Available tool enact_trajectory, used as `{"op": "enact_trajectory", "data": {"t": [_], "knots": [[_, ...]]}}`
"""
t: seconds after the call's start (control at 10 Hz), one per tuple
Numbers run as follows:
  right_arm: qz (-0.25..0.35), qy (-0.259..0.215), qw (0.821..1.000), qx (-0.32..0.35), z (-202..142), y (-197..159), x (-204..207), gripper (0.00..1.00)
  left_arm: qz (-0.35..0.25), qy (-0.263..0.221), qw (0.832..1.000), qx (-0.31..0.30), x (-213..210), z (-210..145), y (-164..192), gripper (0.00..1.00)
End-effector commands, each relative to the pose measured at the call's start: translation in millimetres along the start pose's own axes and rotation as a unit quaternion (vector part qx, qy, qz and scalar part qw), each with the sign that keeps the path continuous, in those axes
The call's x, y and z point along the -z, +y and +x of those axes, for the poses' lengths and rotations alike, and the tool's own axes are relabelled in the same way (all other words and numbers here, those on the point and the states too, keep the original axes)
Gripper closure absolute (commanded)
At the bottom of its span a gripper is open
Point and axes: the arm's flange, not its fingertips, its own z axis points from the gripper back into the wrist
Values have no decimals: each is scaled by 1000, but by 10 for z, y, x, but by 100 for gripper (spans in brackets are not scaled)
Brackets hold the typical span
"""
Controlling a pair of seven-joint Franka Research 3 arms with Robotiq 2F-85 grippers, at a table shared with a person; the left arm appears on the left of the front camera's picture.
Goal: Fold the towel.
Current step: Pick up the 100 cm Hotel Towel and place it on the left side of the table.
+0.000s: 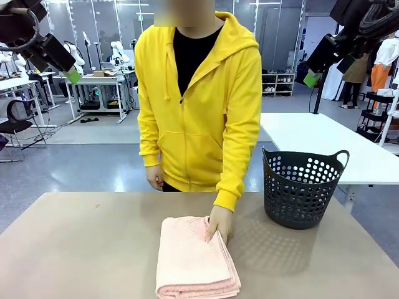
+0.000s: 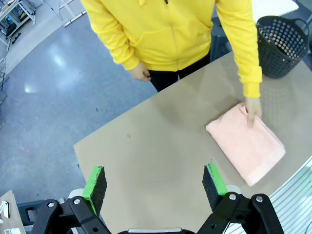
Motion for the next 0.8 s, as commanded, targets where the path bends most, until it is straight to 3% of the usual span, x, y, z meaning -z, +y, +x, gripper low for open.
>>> {"op": "enact_trajectory", "data": {"t": [0.0, 0.7], "knots": [[-2, 2, 1000, 1, 0, -14, -6, 0, 1, 10, 1000, -1, -33, 33, 9, 0], [-2, 2, 1000, 1, 0, -14, -6, 0, -8, -2, 1000, -15, 52, -50, 49, 0]]}}
